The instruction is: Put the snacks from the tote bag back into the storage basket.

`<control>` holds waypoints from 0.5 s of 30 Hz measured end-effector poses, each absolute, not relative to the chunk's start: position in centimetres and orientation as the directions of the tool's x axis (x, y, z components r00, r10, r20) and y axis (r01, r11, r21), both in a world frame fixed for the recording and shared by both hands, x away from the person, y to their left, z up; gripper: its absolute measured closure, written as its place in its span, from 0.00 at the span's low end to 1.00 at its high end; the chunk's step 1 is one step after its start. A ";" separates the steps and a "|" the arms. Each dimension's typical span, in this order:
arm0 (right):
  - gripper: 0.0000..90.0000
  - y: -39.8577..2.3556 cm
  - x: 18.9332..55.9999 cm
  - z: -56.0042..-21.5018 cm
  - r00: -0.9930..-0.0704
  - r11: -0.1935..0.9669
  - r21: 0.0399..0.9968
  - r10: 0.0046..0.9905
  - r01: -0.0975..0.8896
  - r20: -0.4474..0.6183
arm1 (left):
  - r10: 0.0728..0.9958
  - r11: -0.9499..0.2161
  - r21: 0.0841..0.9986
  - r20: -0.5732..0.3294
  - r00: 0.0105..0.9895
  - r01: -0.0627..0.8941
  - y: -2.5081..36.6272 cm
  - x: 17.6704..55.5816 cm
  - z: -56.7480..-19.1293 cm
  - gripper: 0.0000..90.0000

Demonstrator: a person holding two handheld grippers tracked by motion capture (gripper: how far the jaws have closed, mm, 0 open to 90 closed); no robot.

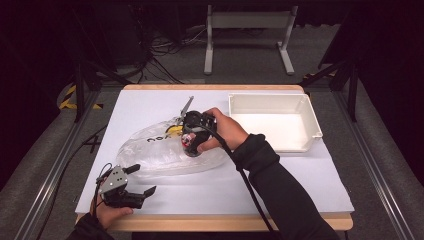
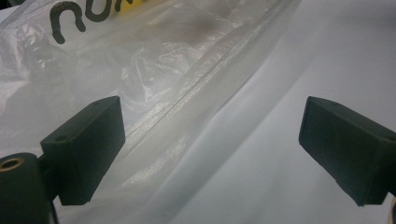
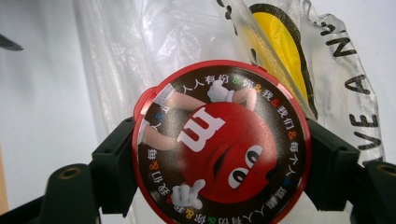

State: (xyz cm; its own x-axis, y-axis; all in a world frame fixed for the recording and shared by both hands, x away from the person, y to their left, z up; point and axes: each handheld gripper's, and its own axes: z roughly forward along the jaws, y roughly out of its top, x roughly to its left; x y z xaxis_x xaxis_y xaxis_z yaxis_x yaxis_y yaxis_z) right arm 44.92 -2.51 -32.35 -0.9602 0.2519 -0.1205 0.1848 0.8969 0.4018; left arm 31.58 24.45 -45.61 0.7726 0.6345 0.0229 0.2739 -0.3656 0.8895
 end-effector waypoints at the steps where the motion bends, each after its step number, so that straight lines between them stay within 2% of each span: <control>1: 0.28 -2.6 44.8 -32.2 -0.961 0.898 0.400 0.250 0.184 -0.120 | 0.635 -0.364 0.890 0.022 0.772 0.274 24.5 31.6 -45.6 0.09; 15: 0.28 -6.0 43.8 -29.6 -0.949 0.890 0.407 0.283 0.205 -0.140 | 0.636 -0.376 0.882 0.021 0.772 0.286 24.3 31.7 -45.6 0.08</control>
State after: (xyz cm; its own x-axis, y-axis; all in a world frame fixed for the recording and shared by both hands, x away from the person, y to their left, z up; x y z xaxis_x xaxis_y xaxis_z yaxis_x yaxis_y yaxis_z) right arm 43.79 -6.05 -29.64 -0.9489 0.2828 -0.1399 0.2052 0.8900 0.4071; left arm 31.71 24.33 -45.62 0.7717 0.6356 0.0211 0.2856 -0.3760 0.8815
